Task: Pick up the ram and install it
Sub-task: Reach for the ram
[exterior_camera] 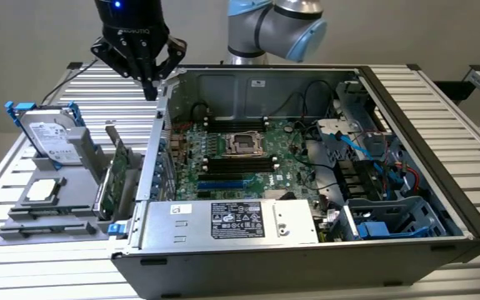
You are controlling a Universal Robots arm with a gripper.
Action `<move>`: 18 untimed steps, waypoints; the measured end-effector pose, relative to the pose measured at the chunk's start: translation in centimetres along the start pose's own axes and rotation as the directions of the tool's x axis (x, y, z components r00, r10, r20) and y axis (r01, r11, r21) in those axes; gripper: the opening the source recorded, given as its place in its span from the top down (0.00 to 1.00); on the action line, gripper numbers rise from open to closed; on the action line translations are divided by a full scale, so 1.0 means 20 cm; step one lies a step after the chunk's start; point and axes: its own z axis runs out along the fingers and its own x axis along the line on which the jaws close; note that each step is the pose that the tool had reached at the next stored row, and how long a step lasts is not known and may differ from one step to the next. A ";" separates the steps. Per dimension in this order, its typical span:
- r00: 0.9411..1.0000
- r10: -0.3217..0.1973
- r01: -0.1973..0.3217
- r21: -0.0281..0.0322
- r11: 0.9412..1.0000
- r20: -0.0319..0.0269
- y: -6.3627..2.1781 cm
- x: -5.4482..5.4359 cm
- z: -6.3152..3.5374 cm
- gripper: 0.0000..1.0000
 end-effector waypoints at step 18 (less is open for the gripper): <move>1.000 0.000 0.000 0.000 1.000 0.000 -0.176 0.38 0.031 0.89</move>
